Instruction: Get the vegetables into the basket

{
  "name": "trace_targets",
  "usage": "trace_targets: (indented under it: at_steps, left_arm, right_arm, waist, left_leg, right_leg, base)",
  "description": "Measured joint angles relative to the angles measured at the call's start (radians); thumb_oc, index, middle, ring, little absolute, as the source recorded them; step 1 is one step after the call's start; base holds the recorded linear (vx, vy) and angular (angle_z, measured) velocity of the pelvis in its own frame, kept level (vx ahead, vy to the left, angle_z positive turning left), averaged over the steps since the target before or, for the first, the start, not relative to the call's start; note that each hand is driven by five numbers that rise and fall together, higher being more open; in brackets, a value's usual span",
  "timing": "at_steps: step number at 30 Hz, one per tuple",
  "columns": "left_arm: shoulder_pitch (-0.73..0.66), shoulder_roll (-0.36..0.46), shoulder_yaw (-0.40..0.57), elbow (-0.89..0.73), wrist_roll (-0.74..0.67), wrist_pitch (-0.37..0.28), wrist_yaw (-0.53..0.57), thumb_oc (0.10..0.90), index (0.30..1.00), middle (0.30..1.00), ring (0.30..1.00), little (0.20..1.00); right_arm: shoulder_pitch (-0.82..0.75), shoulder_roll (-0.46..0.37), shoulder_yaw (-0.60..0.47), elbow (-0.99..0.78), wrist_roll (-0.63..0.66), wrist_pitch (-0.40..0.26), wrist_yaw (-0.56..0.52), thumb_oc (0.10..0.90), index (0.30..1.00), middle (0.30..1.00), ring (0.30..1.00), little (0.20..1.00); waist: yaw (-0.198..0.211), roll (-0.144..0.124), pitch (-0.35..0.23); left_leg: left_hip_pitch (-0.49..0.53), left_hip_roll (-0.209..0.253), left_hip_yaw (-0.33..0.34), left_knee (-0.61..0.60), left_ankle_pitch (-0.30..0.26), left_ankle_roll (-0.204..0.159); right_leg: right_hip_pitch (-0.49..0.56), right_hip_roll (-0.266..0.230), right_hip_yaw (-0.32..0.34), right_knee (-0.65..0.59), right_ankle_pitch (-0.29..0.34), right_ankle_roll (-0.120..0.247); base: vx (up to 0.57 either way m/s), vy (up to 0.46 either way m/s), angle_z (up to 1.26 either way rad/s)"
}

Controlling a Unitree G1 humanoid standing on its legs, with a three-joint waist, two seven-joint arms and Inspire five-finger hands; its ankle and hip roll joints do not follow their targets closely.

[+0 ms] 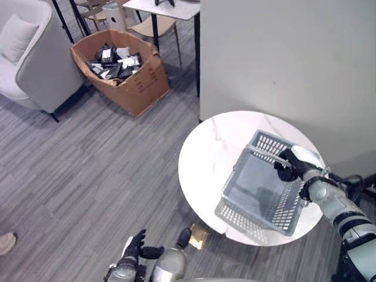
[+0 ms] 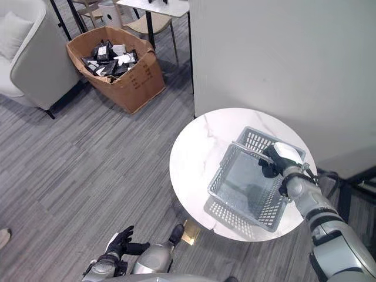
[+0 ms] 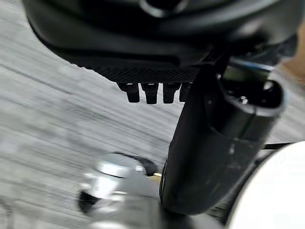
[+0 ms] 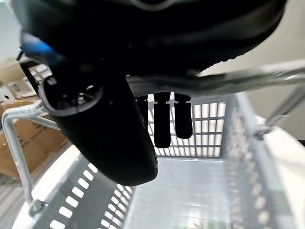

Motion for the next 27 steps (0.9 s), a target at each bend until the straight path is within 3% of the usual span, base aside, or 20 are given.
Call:
trace_targets:
  at_steps: [3,10,18,27]
  left_arm:
    - [0.034,0.016,0.015,-0.003,0.002,0.003,-0.001,0.9,1.0,1.0,1.0,1.0]
    - [0.082,0.02,0.036,0.009,0.017,0.018,-0.012,0.9,1.0,1.0,1.0,1.0]
    - [0.088,0.02,0.043,0.016,0.017,0.016,-0.02,0.9,1.0,1.0,1.0,1.0]
    - [0.101,0.023,0.053,0.022,0.016,0.016,-0.025,0.9,1.0,1.0,1.0,1.0]
  right_arm:
    - [0.086,0.011,-0.056,-0.017,0.0,0.0,-0.011,0.4,0.3,0.3,0.3,0.3]
    - [0.281,0.019,-0.257,-0.071,0.002,0.005,-0.03,0.4,0.3,0.3,0.3,0.3]
    - [0.362,0.044,-0.305,-0.067,0.021,0.005,-0.045,0.4,0.3,0.3,0.3,0.3]
    - [0.351,0.05,-0.301,0.035,0.051,0.008,-0.041,0.4,0.3,0.3,0.3,0.3]
  waist:
    - [0.005,-0.02,-0.015]
    - [0.019,-0.024,-0.019]
    - [0.016,-0.041,-0.035]
    - [0.033,-0.069,-0.046]
  left_leg:
    - [-0.006,-0.008,-0.027,0.0,0.004,0.003]
    - [-0.009,-0.03,-0.07,0.0,0.004,0.019]
    - [-0.009,-0.041,-0.098,0.0,0.021,0.021]
    - [-0.026,-0.054,-0.129,0.001,0.03,0.02]
  right_leg:
    - [0.009,0.0,-0.03,0.0,-0.005,0.0]
    - [0.045,-0.004,-0.084,0.0,-0.01,0.003]
    - [0.061,-0.003,-0.113,0.0,-0.012,0.007]
    - [0.072,-0.001,-0.159,0.0,-0.016,0.011]
  base:
    - [0.0,-0.002,0.29]
    - [-0.01,0.0,0.26]
    - [-0.01,0.0,0.12]
    - [-0.01,-0.002,0.15]
